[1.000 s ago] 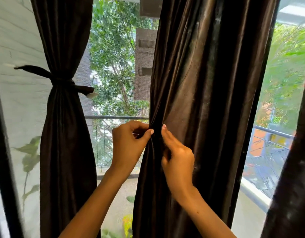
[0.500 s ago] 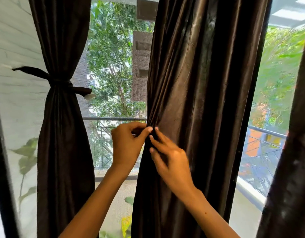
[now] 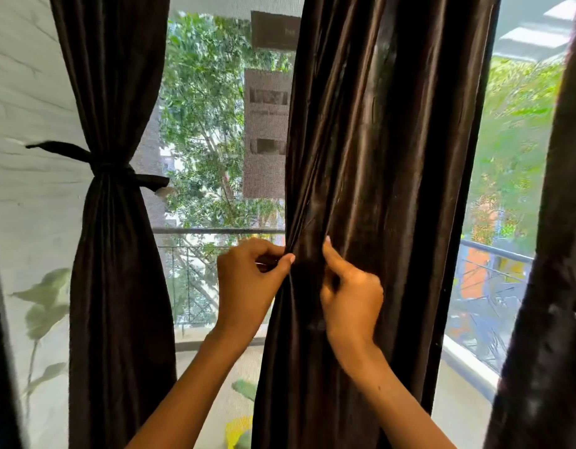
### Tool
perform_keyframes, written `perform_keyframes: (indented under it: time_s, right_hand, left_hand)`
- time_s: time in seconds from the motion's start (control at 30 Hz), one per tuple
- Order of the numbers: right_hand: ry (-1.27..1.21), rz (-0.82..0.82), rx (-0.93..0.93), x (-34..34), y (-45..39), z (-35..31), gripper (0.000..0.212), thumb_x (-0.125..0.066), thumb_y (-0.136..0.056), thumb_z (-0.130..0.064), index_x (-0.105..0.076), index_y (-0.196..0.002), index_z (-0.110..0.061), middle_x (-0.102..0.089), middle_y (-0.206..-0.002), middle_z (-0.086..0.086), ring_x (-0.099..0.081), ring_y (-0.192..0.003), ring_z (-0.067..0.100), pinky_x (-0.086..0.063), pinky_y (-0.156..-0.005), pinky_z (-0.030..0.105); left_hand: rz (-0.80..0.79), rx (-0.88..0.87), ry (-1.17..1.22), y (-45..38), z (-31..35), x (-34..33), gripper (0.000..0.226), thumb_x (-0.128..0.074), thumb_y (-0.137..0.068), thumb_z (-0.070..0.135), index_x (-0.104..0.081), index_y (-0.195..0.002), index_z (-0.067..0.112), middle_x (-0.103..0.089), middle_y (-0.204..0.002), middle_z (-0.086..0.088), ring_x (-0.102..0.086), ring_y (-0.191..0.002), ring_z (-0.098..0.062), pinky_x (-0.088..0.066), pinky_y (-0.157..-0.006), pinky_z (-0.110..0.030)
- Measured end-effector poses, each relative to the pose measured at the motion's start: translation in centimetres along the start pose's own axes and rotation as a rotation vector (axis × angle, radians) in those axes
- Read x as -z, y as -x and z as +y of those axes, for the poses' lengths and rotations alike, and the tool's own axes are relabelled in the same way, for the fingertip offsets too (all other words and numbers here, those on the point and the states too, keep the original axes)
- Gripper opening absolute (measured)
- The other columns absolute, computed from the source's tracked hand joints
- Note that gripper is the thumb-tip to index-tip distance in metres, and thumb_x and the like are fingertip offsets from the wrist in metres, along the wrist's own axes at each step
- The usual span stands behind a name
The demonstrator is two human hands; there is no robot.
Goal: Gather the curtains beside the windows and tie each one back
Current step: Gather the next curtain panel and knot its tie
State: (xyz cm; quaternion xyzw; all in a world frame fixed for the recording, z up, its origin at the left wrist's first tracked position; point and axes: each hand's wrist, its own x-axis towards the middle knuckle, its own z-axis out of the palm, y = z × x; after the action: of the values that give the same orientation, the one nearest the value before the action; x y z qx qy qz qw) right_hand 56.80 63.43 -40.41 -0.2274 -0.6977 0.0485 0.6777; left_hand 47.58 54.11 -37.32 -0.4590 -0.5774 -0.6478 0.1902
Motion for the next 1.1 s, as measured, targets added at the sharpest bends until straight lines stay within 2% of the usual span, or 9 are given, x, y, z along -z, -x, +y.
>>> perform_keyframes:
  time_s: [0.13, 0.3, 0.4, 0.5, 0.6, 0.7, 0.83, 0.93, 1.1]
  right_hand:
    - [0.113, -0.047, 0.136, 0.7, 1.2, -1.0, 0.071, -0.059, -0.054, 0.006, -0.067, -0.119, -0.02, -0.074, -0.097, 0.001, -0.07, -0.068, 0.022, -0.048, -0.044, 0.025]
    - [-0.088, -0.26, 0.116, 0.4, 1.8, -0.1, 0.077, -0.044, -0.058, 0.003, -0.057, -0.131, -0.017, -0.054, -0.135, -0.004, -0.055, -0.117, 0.008, -0.05, -0.089, 0.021]
    - [-0.143, -0.352, 0.11, 0.8, 1.9, 0.0, 0.07, -0.046, -0.067, -0.001, -0.052, -0.135, -0.017, -0.049, -0.14, -0.004, -0.047, -0.125, 0.005, -0.043, -0.099, 0.02]
    - [-0.202, -0.467, 0.088, 1.0, 1.5, 0.3, 0.057, -0.048, -0.077, -0.016, -0.053, -0.134, -0.02, -0.042, -0.144, -0.009, -0.039, -0.131, 0.002, -0.041, -0.105, 0.025]
    - [-0.172, -0.274, 0.035, 0.6, 0.3, 1.4, 0.054, -0.053, -0.086, -0.038, -0.05, -0.137, -0.023, -0.02, -0.157, 0.002, -0.015, -0.146, 0.016, -0.019, -0.116, 0.037]
    - [-0.134, -0.109, -0.262, 0.5, -1.7, 2.2, 0.1, -0.065, -0.078, -0.058, -0.012, -0.152, -0.018, 0.006, -0.159, 0.01, 0.006, -0.147, 0.02, -0.003, -0.115, 0.041]
    - [-0.466, -0.229, -0.472, -0.3, -3.0, 2.7, 0.12, -0.07, -0.063, -0.061, -0.001, -0.152, -0.02, -0.027, -0.154, 0.006, -0.028, -0.141, 0.013, -0.026, -0.117, 0.037]
    - [-0.56, -0.246, -0.437, -0.8, -3.2, 2.5, 0.091, -0.081, -0.07, -0.033, -0.032, -0.144, -0.016, -0.062, -0.117, -0.011, -0.06, -0.108, -0.002, -0.048, -0.098, 0.025]
    - [-0.287, -0.025, -0.208, -0.8, -1.3, 2.1, 0.034, -0.073, -0.08, -0.009, -0.069, -0.113, -0.016, -0.072, -0.094, -0.013, -0.067, -0.087, -0.004, -0.056, -0.08, 0.027]
  left_hand:
    - [-0.013, 0.021, 0.065, 0.5, 0.3, -0.7, 0.007, -0.077, -0.076, 0.014, -0.076, -0.08, 0.009, -0.072, -0.074, 0.002, -0.069, -0.068, -0.007, -0.058, -0.069, -0.033]
    - [-0.017, -0.01, 0.093, 0.8, 0.7, -1.0, 0.0, -0.076, -0.078, 0.016, -0.076, -0.078, 0.016, -0.072, -0.072, 0.007, -0.068, -0.068, -0.002, -0.056, -0.066, -0.025]
    - [-0.02, -0.025, 0.07, 0.5, 1.1, -0.9, 0.016, -0.08, -0.073, 0.017, -0.071, -0.071, 0.031, -0.067, -0.066, 0.019, -0.066, -0.064, 0.003, -0.051, -0.062, -0.013]
    - [-0.002, -0.022, -0.005, -0.1, 0.8, -1.1, 0.007, -0.08, -0.073, 0.017, -0.074, -0.075, 0.02, -0.068, -0.065, 0.011, -0.066, -0.064, -0.001, -0.051, -0.063, -0.013]
    - [-0.009, 0.021, -0.014, -0.7, -0.3, -1.0, 0.008, -0.079, -0.075, 0.014, -0.076, -0.081, 0.01, -0.072, -0.071, 0.002, -0.067, -0.066, -0.006, -0.055, -0.068, -0.02]
    - [-0.028, 0.11, 0.078, -0.9, -0.9, -0.7, 0.011, -0.079, -0.074, 0.013, -0.075, -0.083, 0.008, -0.072, -0.072, -0.002, -0.07, -0.068, -0.011, -0.057, -0.067, -0.027]
    - [-0.076, 0.208, 0.221, -1.3, -1.1, -0.7, 0.009, -0.078, -0.073, 0.006, -0.073, -0.08, 0.005, -0.071, -0.072, -0.002, -0.068, -0.064, -0.004, -0.05, -0.058, -0.01]
    - [-0.072, 0.228, 0.226, -1.6, -1.1, -0.8, 0.012, -0.079, -0.072, 0.008, -0.073, -0.082, 0.005, -0.071, -0.073, -0.001, -0.068, -0.064, -0.002, -0.049, -0.058, -0.009]
    - [0.007, 0.073, 0.033, -1.0, -0.6, -1.2, 0.012, -0.08, -0.073, 0.011, -0.07, -0.071, 0.019, -0.066, -0.065, 0.013, -0.066, -0.066, -0.002, -0.053, -0.063, -0.013]
